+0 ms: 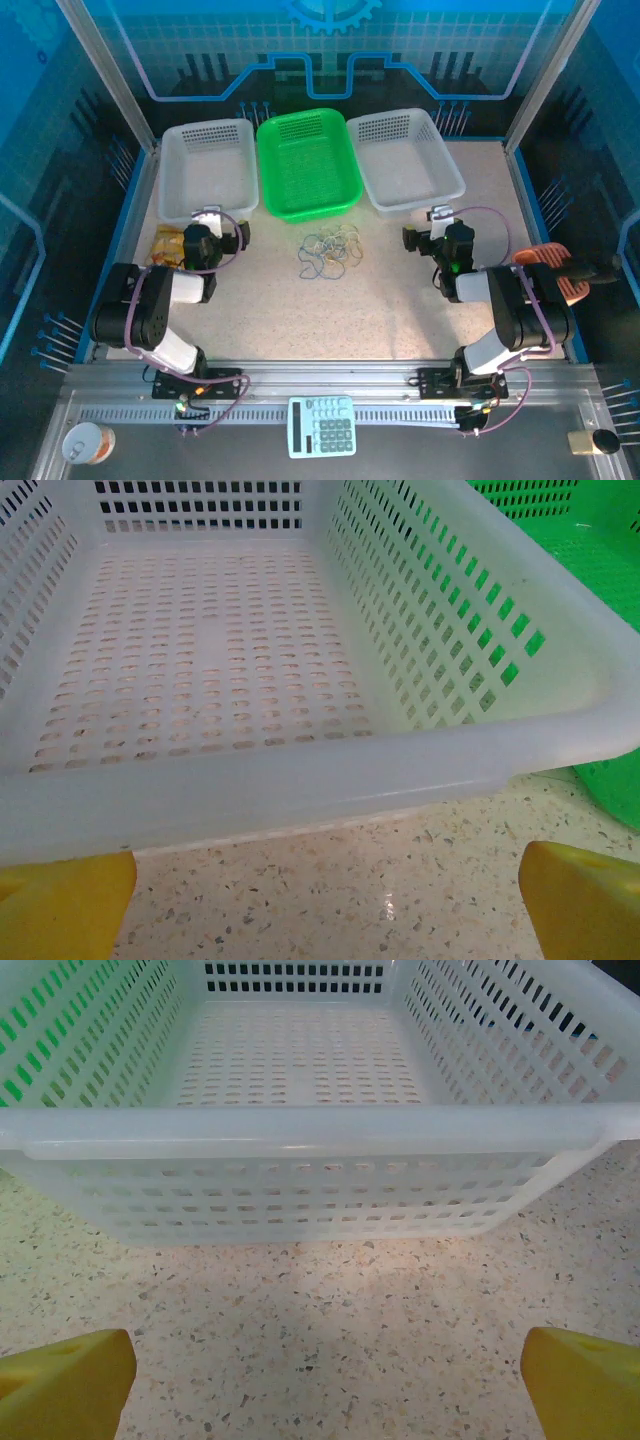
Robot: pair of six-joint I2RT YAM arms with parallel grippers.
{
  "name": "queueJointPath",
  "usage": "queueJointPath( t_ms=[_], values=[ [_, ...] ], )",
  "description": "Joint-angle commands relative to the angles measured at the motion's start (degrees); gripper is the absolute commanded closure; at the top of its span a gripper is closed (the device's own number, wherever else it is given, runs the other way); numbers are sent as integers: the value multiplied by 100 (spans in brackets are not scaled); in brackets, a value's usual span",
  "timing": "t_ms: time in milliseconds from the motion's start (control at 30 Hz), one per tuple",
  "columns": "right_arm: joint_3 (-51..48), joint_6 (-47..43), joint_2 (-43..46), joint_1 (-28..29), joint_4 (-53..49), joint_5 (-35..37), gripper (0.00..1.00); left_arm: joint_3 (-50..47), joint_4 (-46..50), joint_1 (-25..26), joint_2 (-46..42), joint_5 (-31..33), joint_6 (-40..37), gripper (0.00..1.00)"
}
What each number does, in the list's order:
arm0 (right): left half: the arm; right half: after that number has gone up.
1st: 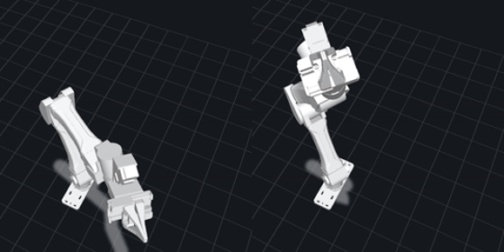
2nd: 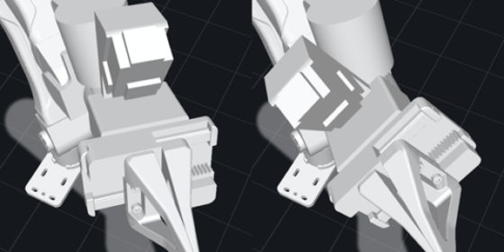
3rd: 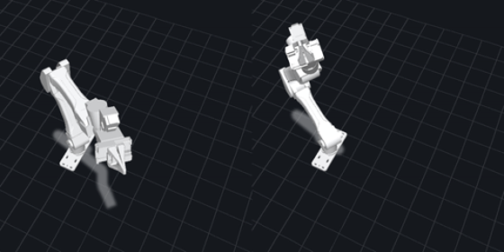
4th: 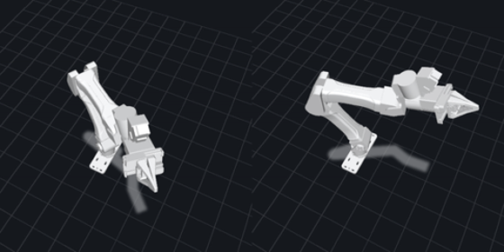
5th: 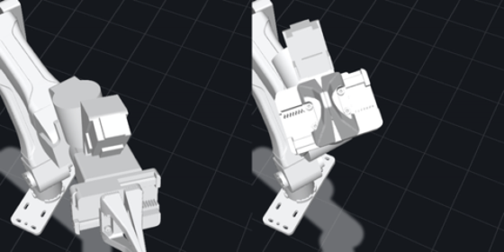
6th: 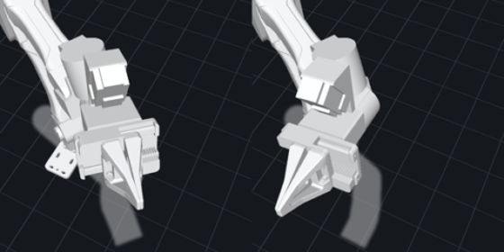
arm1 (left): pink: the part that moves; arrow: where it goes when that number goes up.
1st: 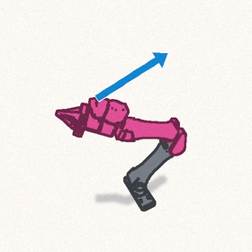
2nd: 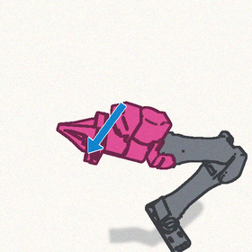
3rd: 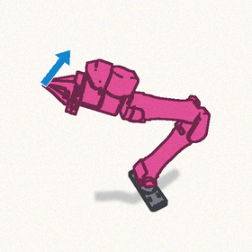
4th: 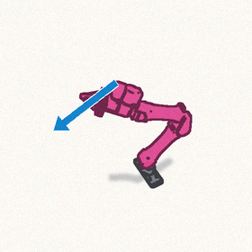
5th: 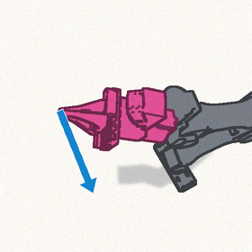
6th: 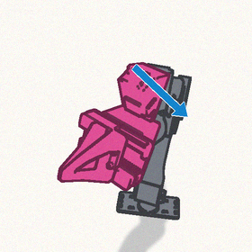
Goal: Untangle the cables
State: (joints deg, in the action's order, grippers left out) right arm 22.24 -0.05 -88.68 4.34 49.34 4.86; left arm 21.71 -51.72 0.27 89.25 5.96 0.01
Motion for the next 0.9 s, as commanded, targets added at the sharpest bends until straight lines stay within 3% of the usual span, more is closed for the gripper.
queueJointPath(
  t_ms=[0, 867],
  values=[
    [121, -45, 71, -71, 14, -82, 1, 12, -167, 17, -22, -23, 0, 1],
    [86, 33, 88, -215, 49, -364, 0, 17, -171, 17, -21, -8, 0, 1]
  ],
)
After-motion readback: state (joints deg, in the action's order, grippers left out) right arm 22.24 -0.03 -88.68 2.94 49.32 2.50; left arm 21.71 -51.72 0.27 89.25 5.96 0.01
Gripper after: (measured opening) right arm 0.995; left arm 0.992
